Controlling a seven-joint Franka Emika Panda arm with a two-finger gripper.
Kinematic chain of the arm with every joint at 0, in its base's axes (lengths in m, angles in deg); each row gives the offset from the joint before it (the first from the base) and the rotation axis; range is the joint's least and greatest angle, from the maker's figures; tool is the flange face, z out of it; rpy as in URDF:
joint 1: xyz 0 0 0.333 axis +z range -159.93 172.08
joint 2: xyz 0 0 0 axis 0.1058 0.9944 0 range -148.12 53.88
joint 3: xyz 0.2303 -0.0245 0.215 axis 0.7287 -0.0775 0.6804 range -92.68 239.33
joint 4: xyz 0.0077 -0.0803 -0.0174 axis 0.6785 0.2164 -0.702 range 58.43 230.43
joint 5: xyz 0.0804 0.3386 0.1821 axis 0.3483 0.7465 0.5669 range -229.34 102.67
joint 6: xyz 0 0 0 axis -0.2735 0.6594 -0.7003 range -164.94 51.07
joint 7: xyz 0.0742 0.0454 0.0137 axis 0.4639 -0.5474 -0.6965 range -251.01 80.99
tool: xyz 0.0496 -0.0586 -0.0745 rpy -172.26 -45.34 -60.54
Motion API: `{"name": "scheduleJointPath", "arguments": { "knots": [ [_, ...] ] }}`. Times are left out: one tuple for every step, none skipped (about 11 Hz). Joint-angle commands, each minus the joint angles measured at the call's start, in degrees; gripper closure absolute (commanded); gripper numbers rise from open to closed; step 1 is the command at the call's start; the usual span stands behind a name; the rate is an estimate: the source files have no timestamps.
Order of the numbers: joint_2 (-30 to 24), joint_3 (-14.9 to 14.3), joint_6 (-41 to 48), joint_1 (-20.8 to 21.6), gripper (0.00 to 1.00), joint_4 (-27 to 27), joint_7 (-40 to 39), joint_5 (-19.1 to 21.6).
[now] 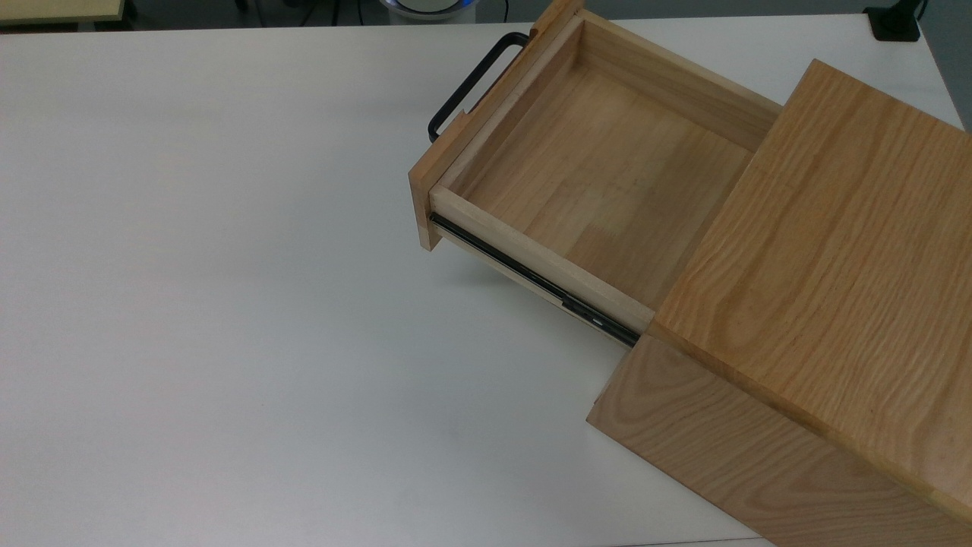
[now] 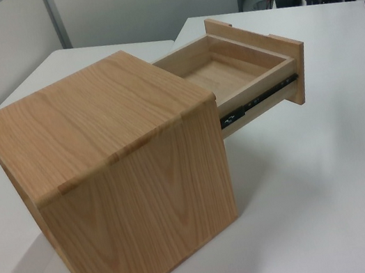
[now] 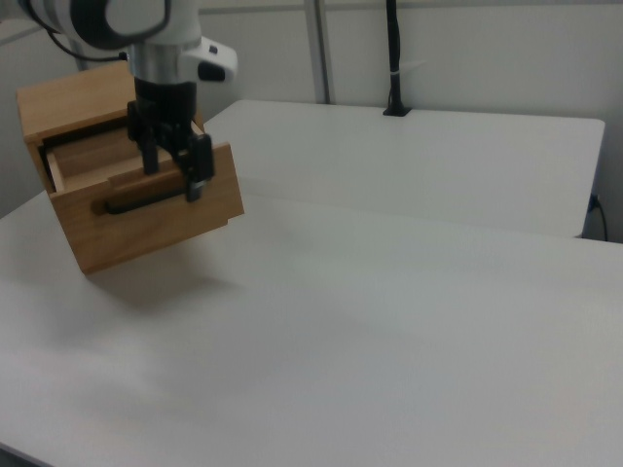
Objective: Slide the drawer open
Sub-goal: 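Release the handle and lift the gripper away from the drawer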
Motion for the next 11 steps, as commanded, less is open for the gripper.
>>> {"name": "scheduleJointPath", "arguments": {
  "knots": [
    [1.73, 5.11, 2.74, -5.49, 0.0, -3.21, -11.73, -15.07],
    [2.69, 6.33, 1.78, -6.89, 0.0, -3.47, -12.29, -16.41],
    [3.22, 8.35, 0.64, -8.39, 0.0, -3.91, -12.3, -17.21],
    [3.23, 10.45, -0.15, -9.88, 0.0, -4.0, -12.3, -19.3],
    [3.32, 10.82, -0.42, -10.94, 0.0, -5.04, -12.04, -19.93],
    [3.49, 10.39, -2.25, -11.04, 0.0, -5.32, -11.95, -19.85],
    [3.41, 9.87, -3.05, -10.78, 0.0, -5.49, -11.86, -19.85],
    [3.93, 9.43, -3.06, -10.17, 0.0, -5.93, -11.77, -19.94],
    [4.19, 9.33, -3.06, -8.07, 0.0, -5.76, -11.51, -19.94],
    [4.37, 8.81, -3.15, -6.66, 0.0, -5.58, -10.46, -20.03],
    [5.07, 8.89, -3.59, -5.95, 0.0, -5.5, -9.41, -20.03]
  ]
}}
